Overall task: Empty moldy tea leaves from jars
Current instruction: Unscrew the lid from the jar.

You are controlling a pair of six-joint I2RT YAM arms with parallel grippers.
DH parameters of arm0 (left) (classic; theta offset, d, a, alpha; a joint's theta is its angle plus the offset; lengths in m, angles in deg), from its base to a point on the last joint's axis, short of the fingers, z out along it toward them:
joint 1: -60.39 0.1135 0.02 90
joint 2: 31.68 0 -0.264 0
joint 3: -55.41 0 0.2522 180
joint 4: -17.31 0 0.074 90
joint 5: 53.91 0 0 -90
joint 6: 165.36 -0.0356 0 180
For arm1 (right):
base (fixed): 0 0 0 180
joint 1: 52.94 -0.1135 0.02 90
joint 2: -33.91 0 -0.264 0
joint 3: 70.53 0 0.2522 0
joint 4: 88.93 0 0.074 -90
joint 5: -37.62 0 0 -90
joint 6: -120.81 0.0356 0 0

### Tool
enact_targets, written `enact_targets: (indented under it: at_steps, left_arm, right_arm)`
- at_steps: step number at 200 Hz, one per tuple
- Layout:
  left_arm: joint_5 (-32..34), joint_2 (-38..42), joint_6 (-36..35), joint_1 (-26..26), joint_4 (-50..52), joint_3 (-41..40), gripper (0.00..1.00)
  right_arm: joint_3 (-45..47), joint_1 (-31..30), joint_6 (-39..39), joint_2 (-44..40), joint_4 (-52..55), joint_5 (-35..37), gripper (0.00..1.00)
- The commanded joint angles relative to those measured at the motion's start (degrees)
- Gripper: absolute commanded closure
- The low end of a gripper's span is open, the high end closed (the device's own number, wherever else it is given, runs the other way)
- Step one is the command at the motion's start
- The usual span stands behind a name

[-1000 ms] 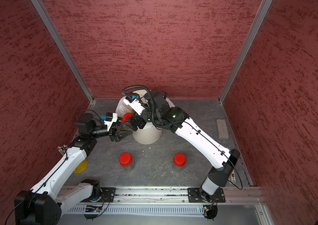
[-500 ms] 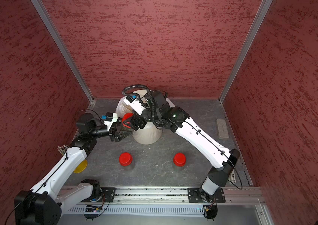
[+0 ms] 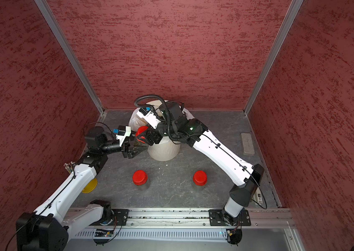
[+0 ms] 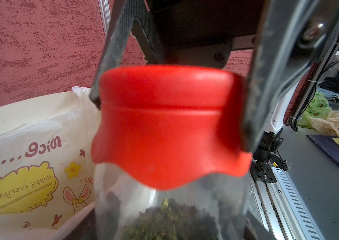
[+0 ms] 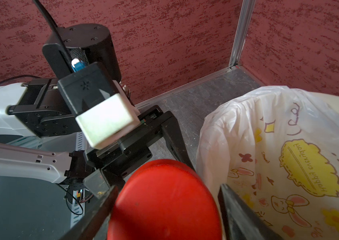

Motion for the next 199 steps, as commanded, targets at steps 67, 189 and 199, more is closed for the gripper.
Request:
enact_targets:
  at_steps: [67,189,199]
  left_arm:
    - [-1.2,1.0,-1.3,0.4,0.1,1.4,0.36]
    - [-5.0,0.6,-1.5,0.8,2.1,2.6,0.36]
    - [-5.2,0.6,-1.5,0.8,2.2,2.5,0.36]
  right_arm:
    - [0.4,0.9,-1.2,0.3,0.9,-1.7,0.48]
    - [-10.0,2.6,-23.4,4.7,13.0,-11.8,0.6]
    - [-11.1,2.8,-25.5,5.2,14.5,-12.6,0.6]
